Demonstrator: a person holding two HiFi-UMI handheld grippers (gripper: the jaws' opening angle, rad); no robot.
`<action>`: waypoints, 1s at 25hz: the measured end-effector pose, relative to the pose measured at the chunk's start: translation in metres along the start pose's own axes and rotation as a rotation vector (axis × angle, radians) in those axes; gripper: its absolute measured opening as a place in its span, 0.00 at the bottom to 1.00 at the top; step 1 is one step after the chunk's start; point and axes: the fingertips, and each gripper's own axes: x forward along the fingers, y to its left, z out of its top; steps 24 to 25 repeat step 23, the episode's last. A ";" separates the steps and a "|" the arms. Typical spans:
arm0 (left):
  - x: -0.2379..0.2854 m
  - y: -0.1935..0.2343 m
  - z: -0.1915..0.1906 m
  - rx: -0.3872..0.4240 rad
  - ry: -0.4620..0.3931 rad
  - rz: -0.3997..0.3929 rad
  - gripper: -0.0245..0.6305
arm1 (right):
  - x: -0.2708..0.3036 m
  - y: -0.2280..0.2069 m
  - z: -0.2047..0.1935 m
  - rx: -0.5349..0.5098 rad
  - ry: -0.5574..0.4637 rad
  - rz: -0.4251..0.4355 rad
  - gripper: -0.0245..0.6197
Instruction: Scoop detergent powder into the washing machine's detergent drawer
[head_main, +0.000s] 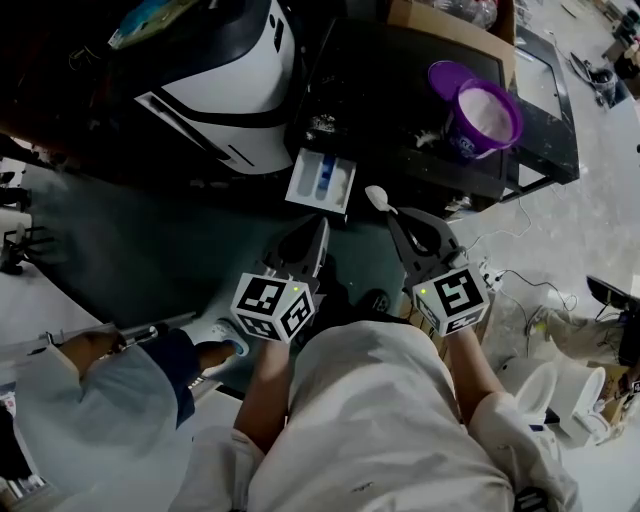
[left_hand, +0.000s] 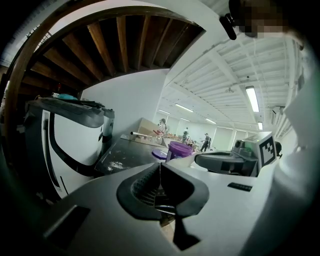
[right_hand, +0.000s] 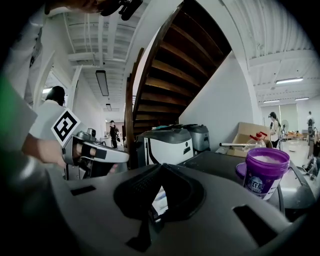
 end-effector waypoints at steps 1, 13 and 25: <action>0.000 -0.003 -0.002 -0.003 0.001 -0.001 0.07 | -0.004 0.001 -0.001 0.004 0.001 0.000 0.05; 0.005 -0.023 -0.009 0.008 0.008 -0.020 0.07 | -0.023 -0.005 -0.004 0.026 -0.009 -0.013 0.05; 0.014 -0.028 -0.008 0.019 0.016 -0.030 0.07 | -0.025 -0.016 -0.003 0.017 -0.016 -0.017 0.05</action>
